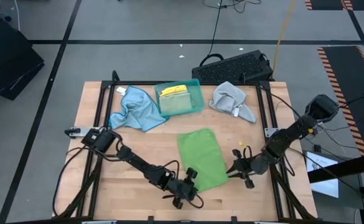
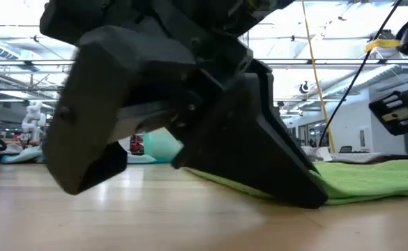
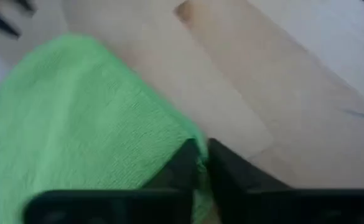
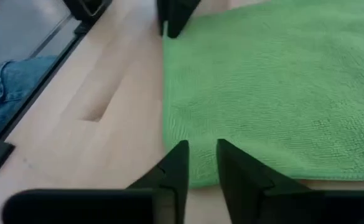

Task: Fold microfiber towels
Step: Fold the green microfiber cloth

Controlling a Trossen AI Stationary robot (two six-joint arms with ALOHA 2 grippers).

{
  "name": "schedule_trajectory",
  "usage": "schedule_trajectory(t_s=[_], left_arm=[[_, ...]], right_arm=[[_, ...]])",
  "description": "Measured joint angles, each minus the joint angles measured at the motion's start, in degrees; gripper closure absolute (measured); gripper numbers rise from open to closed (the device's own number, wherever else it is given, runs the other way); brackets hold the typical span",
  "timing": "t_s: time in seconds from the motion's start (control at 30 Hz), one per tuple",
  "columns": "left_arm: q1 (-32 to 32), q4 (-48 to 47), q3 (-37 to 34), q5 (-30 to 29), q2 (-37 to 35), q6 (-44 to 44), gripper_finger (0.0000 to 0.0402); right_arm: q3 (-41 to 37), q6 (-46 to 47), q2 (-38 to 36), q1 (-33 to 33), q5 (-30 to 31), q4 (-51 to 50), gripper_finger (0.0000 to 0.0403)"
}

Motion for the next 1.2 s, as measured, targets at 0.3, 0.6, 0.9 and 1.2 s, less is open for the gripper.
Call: schedule_trajectory(t_s=[0.3,0.6,0.9,1.2], left_arm=[[-0.1,1.6,-0.2,-11.8,-1.9,-10.6,0.0395],[0.0,5.3,-0.1,-17.7,-4.6,-12.9,0.0395],[0.1,6.8,-0.1,-23.0,-7.3,-13.0,0.0392],[0.2,6.7,-0.1,-25.6,-7.8,-12.7,0.0393]], right_arm=[[0.0,0.2,0.0,7.9,10.7,0.0,0.0227],[2.5,-6.9,9.6,10.7,17.6,9.6,0.0176],[7.5,-7.3,19.3,10.8,23.9,11.2,0.0167],[9.5,-7.8,24.9,11.0,24.3,11.2,0.0167]])
